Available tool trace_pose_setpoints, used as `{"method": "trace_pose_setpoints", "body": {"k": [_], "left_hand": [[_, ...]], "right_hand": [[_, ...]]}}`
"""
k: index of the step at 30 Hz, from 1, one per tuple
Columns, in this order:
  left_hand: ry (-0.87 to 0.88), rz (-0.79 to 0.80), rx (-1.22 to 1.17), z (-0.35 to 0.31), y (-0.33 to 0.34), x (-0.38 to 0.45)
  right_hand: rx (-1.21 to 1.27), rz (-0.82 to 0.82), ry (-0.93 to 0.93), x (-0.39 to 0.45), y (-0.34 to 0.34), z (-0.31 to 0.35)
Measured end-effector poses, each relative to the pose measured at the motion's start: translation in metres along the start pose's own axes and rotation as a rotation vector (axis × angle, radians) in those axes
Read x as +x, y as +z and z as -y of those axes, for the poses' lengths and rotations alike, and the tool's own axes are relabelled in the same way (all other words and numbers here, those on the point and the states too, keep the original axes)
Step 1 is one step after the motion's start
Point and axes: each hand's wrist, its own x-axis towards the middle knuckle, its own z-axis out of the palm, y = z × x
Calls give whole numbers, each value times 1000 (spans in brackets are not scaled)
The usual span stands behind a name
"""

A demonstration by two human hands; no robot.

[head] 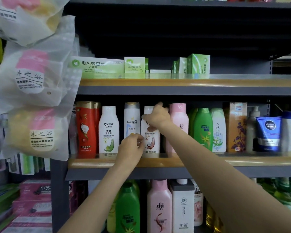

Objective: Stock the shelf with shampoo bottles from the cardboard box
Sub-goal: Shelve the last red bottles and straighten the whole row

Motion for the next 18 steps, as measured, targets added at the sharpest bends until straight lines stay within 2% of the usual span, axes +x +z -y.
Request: {"method": "trace_pose_setpoints", "body": {"k": [6, 18], "left_hand": [[15, -25, 12, -2, 4, -2], [46, -21, 38, 4, 2, -6]], "right_hand": [[-273, -85, -124, 1, 10, -7], [-355, -99, -199, -1, 10, -7]]}}
